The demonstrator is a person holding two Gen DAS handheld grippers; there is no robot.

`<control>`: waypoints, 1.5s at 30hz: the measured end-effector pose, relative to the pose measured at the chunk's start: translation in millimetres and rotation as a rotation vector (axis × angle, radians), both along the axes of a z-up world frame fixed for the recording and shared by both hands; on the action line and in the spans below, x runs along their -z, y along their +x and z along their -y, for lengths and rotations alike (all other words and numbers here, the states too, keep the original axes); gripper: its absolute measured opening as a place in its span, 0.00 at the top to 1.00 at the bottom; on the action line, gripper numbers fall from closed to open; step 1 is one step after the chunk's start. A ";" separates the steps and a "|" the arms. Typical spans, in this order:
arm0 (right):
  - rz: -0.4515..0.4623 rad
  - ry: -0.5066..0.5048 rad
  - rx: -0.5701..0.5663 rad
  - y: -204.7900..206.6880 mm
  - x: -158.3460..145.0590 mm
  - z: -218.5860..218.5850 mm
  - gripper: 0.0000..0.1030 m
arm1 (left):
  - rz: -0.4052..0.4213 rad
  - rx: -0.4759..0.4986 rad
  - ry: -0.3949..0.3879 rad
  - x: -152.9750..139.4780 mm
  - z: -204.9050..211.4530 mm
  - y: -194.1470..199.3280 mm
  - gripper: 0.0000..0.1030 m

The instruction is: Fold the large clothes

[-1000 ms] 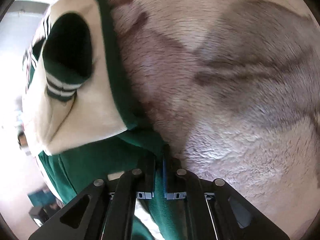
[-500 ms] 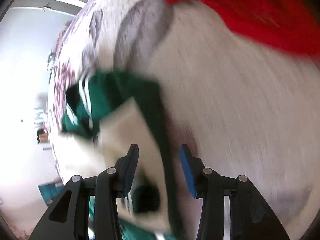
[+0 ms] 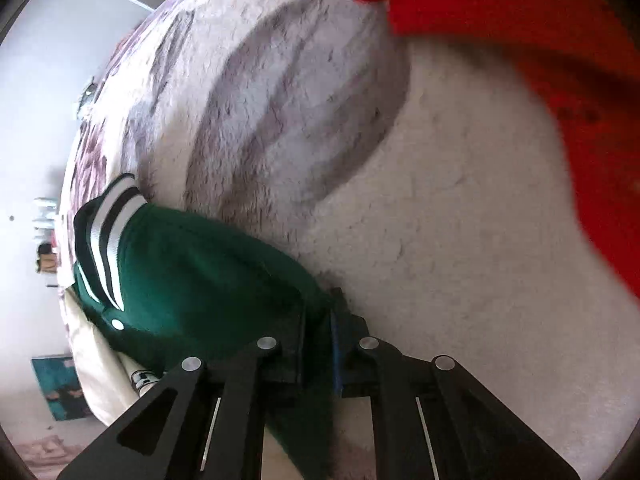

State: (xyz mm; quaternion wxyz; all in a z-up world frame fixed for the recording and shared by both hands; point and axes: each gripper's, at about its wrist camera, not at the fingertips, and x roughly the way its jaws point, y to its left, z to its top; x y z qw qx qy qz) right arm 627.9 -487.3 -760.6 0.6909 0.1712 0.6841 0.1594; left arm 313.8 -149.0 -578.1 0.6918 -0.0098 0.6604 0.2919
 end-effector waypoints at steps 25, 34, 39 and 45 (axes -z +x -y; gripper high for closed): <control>-0.188 0.130 0.043 24.3 -3.2 23.2 0.46 | 0.122 0.474 -0.614 -17.2 75.9 379.4 0.21; -0.333 0.225 0.153 -4.9 18.5 39.5 0.94 | 0.108 0.621 -0.563 -25.0 110.7 372.7 0.94; -0.124 -0.115 0.174 -5.9 4.2 60.6 1.00 | 0.099 0.557 -0.598 -17.2 100.1 370.8 0.94; -0.155 0.129 0.156 -14.2 -25.7 90.3 0.99 | 0.058 0.454 -0.573 -45.8 87.2 361.0 0.67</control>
